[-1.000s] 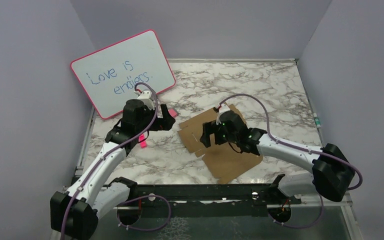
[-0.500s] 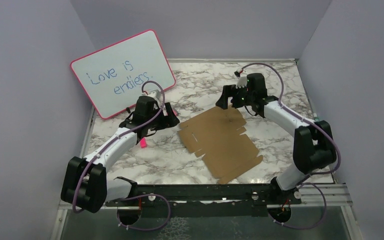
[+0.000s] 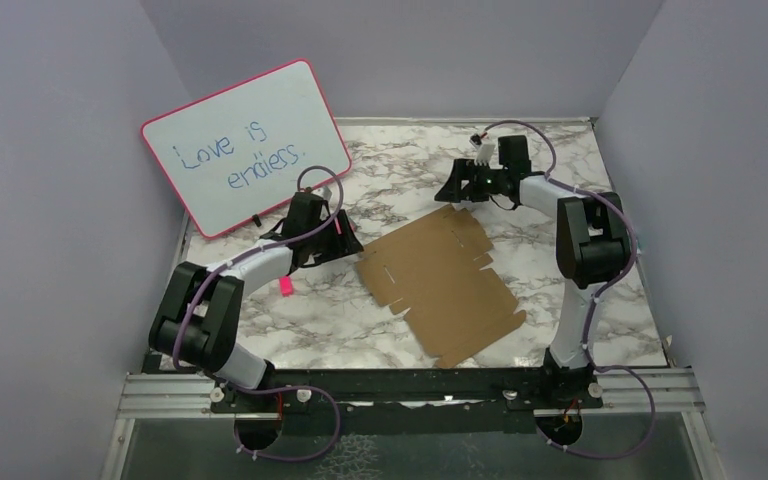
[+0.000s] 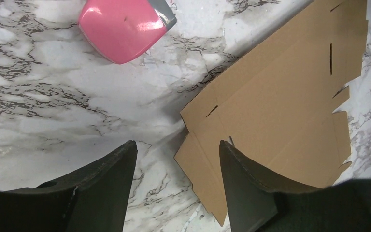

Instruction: Fold the paper box

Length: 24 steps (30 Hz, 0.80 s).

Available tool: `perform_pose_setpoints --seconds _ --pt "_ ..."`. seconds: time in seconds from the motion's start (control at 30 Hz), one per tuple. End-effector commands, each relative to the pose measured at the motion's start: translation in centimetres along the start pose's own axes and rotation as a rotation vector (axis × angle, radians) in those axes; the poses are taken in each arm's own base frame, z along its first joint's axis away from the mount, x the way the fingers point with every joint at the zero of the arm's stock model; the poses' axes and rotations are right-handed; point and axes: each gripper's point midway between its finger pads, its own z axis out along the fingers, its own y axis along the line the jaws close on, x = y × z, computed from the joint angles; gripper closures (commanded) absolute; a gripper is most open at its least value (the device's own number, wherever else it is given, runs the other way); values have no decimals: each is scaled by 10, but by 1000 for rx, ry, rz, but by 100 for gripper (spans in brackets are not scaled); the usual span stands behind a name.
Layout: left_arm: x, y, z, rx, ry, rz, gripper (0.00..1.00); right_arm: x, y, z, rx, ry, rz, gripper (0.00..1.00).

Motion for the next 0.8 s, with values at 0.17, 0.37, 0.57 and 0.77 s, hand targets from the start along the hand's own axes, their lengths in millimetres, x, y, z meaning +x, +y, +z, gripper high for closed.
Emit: perform_pose_setpoints --seconds 0.17,0.37,0.57,0.77 --pt "-14 -12 15 64 -6 -4 40 10 -4 15 -88 52 -2 18" --pt "-13 -16 20 89 22 -15 45 22 -1 16 -126 76 24 27" --pt "-9 -18 25 104 45 -25 51 31 -1 14 -151 87 51 38" --pt "-9 -22 26 124 54 -37 58 36 -5 10 -137 85 63 49"
